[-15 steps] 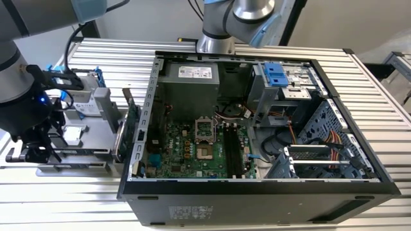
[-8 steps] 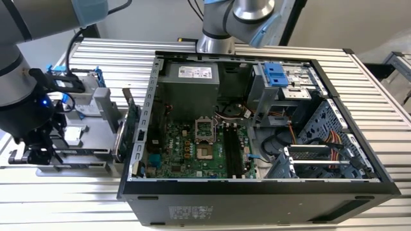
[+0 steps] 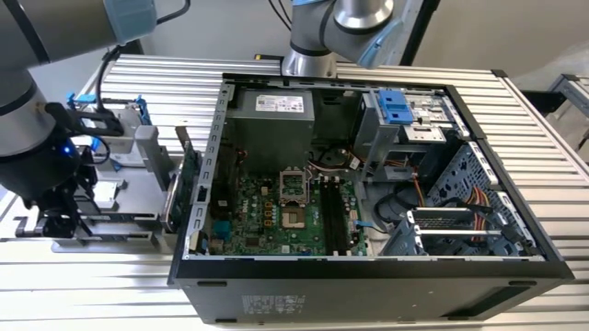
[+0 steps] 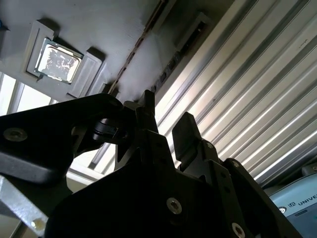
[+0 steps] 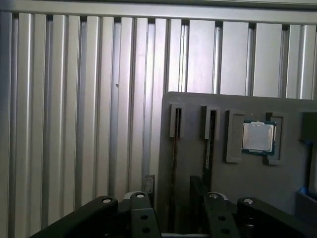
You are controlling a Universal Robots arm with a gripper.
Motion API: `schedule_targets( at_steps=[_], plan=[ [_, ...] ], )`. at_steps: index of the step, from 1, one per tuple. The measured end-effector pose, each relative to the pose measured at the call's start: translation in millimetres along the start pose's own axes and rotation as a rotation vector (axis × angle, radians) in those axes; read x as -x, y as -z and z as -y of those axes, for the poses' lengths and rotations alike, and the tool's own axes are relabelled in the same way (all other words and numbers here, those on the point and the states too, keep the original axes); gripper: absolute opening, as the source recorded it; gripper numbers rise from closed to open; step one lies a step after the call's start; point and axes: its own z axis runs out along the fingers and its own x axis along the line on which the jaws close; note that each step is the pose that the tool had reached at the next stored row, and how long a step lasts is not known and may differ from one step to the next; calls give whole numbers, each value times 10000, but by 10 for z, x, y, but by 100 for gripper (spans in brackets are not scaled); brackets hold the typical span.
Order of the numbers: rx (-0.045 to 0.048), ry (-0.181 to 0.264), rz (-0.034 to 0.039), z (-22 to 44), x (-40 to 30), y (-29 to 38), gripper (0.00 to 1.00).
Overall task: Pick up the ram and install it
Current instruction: 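Pick up the ram and move it above insertion slot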
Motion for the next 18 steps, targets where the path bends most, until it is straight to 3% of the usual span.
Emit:
schedule_targets(
  at_steps=[18],
  plan=[
    [0, 0, 1, 9, 1, -113, 100]
  ],
)
